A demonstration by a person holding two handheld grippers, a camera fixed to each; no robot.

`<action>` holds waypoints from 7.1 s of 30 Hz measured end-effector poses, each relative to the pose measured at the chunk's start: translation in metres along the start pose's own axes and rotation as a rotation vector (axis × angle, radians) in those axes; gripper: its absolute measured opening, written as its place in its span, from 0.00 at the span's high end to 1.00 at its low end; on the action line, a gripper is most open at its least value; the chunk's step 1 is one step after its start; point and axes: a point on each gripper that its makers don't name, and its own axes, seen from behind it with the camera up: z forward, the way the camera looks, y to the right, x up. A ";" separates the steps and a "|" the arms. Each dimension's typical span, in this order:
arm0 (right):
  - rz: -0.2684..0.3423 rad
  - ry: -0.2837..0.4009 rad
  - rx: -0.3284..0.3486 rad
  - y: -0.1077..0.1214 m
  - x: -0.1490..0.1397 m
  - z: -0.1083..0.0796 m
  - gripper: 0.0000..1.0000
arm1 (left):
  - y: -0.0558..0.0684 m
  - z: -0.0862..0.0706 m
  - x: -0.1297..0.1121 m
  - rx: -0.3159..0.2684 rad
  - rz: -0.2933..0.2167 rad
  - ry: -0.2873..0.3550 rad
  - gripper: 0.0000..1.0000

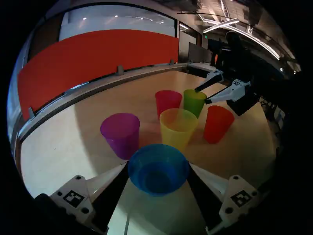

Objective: Pour water

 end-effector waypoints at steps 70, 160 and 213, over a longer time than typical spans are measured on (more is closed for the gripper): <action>-0.068 0.208 -0.034 -0.037 0.096 -0.049 0.07 | 0.001 -0.083 0.105 0.117 0.018 0.226 0.10; -0.140 0.459 0.220 -0.154 0.170 -0.059 0.07 | 0.039 -0.156 0.256 0.332 0.496 0.508 0.11; -0.139 0.481 0.316 -0.188 0.178 -0.050 0.07 | 0.074 -0.164 0.300 0.440 0.974 0.412 0.11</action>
